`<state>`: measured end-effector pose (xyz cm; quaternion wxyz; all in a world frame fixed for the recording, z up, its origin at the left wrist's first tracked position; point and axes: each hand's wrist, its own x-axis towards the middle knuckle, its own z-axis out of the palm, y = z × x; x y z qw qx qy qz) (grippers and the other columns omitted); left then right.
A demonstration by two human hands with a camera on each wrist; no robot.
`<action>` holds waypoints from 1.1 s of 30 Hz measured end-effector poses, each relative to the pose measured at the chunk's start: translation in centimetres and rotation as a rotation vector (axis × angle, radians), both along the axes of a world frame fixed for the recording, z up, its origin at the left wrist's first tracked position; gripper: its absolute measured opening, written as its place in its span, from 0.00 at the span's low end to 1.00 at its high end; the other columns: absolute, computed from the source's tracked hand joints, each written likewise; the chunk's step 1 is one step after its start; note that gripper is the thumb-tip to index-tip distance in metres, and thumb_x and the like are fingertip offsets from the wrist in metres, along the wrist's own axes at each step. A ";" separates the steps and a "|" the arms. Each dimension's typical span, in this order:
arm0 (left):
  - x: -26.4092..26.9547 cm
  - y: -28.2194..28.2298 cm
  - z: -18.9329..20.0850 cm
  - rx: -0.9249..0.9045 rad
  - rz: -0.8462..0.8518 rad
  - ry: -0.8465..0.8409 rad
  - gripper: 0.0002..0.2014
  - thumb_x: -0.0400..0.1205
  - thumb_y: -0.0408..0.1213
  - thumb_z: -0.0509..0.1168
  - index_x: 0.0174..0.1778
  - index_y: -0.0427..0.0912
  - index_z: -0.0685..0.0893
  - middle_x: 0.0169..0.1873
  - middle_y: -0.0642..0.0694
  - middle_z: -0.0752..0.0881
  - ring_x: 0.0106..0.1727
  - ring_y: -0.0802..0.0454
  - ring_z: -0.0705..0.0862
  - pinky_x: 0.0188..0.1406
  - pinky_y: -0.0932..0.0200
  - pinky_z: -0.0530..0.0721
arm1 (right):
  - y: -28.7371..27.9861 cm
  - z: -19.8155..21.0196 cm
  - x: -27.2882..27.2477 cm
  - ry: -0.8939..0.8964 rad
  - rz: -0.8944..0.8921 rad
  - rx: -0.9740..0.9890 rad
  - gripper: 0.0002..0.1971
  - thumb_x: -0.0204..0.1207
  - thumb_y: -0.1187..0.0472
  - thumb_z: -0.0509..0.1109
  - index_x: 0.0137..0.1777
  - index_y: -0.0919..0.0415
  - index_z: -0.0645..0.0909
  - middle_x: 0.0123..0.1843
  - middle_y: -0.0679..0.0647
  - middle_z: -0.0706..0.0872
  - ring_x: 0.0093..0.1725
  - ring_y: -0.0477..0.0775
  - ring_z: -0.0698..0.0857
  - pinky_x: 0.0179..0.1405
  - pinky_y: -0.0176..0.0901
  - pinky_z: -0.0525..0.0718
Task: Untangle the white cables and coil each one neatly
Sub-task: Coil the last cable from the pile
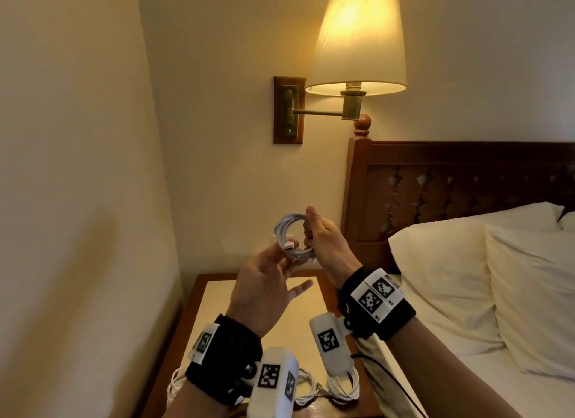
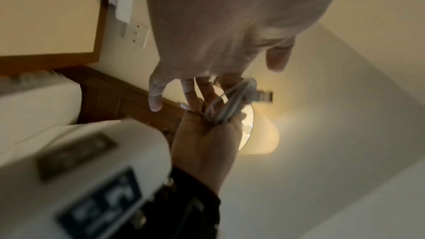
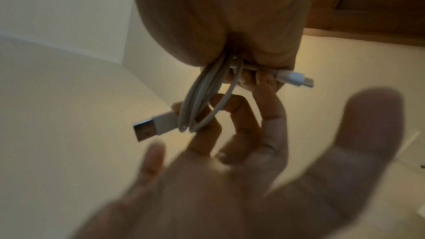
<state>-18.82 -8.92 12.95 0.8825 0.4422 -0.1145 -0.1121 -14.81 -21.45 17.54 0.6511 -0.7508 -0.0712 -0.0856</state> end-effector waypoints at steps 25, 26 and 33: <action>2.3 2.1 2.8 1.106 0.633 -0.623 0.12 0.87 0.44 0.60 0.59 0.42 0.83 0.40 0.50 0.86 0.40 0.59 0.82 0.32 0.76 0.74 | -1.4 -0.1 1.1 -0.153 0.040 -0.174 0.11 0.84 0.55 0.65 0.49 0.62 0.81 0.37 0.54 0.83 0.34 0.46 0.80 0.38 0.43 0.78; 2.2 2.2 2.7 1.119 0.612 -0.630 0.13 0.87 0.45 0.60 0.60 0.42 0.83 0.45 0.48 0.88 0.44 0.57 0.84 0.34 0.76 0.75 | -1.6 -0.1 1.3 -0.164 0.042 -0.216 0.11 0.85 0.55 0.64 0.49 0.62 0.80 0.38 0.54 0.82 0.34 0.46 0.80 0.38 0.43 0.78; 2.0 3.0 1.9 0.963 0.547 -0.578 0.10 0.87 0.44 0.60 0.59 0.47 0.83 0.30 0.60 0.83 0.32 0.60 0.81 0.29 0.70 0.75 | -1.4 0.5 1.0 -0.267 0.059 -0.290 0.10 0.85 0.58 0.63 0.48 0.65 0.78 0.37 0.53 0.81 0.34 0.46 0.78 0.37 0.41 0.79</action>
